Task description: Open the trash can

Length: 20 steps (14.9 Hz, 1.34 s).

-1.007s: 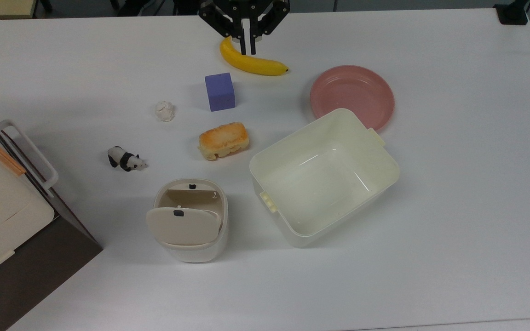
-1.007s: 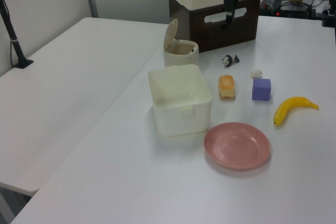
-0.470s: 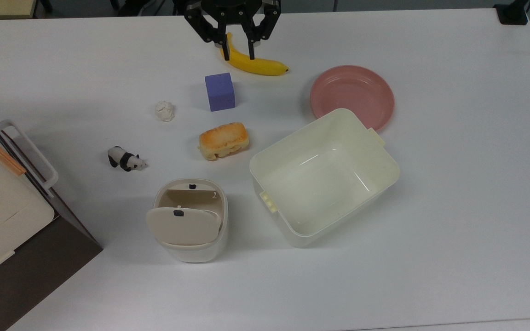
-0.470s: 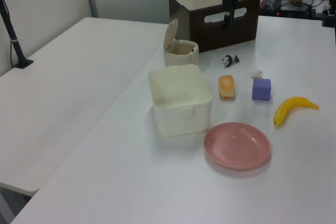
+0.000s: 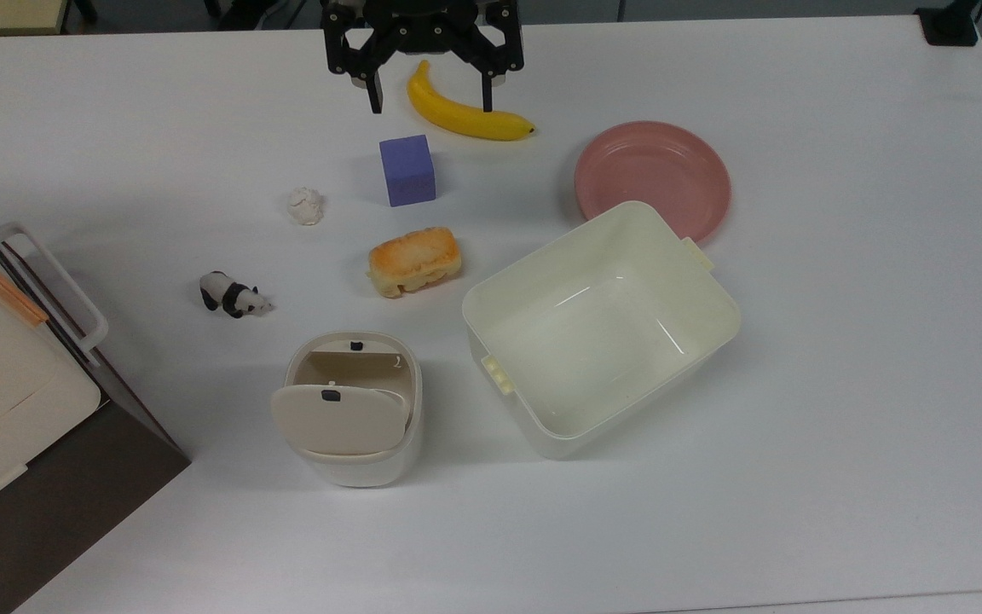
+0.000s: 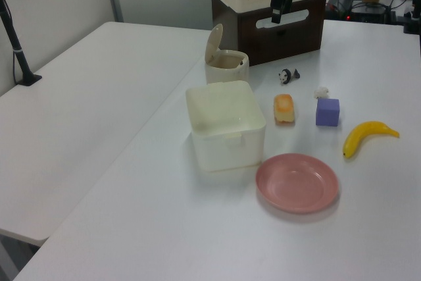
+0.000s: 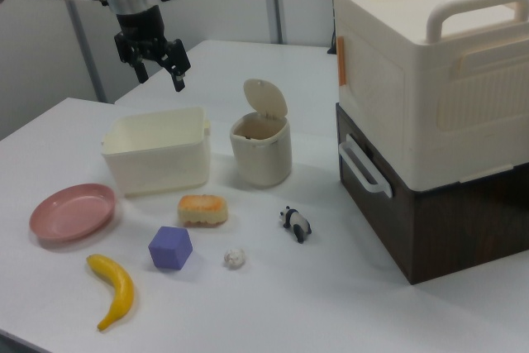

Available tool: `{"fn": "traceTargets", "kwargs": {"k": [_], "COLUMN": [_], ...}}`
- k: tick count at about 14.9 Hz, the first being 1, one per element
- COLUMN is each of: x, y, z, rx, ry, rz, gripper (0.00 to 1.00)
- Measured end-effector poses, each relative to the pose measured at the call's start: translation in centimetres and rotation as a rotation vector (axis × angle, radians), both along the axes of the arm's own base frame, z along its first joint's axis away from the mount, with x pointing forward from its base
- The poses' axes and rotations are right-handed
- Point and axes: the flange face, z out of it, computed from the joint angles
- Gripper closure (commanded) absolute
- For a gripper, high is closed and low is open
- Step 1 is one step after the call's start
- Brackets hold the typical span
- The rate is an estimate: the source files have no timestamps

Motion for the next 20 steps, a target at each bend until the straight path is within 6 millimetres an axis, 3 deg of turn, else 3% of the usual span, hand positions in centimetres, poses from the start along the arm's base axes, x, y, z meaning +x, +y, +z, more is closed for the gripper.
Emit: {"fn": "traceTargets", "kwargs": {"k": [7, 20], "x": [0.0, -0.04], "y": [0.0, 0.1], "z": [-0.07, -0.4], "rx": [0.008, -0.001], "ry": [0.004, 0.01], "rz": [-0.063, -0.018], "gripper": [0.0, 0.0]}}
